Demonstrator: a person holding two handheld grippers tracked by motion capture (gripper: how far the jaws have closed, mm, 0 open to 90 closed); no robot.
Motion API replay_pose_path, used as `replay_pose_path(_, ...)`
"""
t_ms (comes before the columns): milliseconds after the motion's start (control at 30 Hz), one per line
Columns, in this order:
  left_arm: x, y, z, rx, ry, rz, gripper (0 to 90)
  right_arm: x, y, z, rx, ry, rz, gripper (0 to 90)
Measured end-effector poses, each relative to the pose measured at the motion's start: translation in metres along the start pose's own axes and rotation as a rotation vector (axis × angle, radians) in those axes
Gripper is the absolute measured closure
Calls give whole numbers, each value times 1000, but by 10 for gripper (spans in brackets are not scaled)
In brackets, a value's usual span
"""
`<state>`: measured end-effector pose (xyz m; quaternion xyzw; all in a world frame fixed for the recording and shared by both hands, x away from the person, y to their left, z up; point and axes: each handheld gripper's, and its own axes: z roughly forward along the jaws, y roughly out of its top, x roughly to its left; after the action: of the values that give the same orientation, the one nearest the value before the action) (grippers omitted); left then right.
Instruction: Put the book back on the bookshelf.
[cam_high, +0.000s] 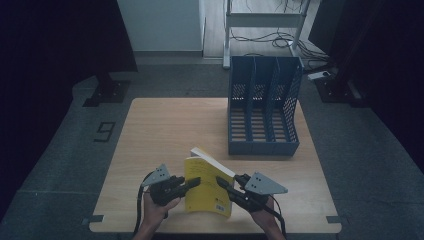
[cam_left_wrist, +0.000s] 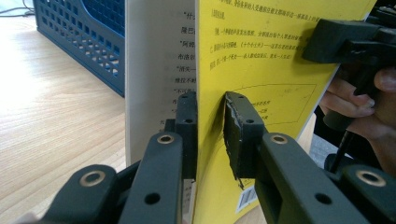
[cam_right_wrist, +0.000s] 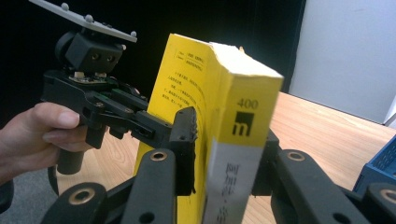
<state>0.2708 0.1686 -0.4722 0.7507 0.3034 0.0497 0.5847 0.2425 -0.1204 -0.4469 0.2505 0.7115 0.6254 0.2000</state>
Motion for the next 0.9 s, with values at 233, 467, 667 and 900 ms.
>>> replay_pose_path(233, -1, 0, 0, 3, 8, 5, 770, 2, -1, 5, 6, -23, 21, 688)
replay_pose_path(467, -2, 1, 0, 7, 12, 11, 746, 5, 0, 7, 36, -60, -28, 716)
replay_pose_path(667, 2, 1, 1, -12, 74, -28, 579, 20, 8, 6, 40, -119, -183, 729)
replay_pose_path(900, 1, -1, 4, -15, 87, -25, 569, 15, 9, 2, 41, -106, -146, 726)
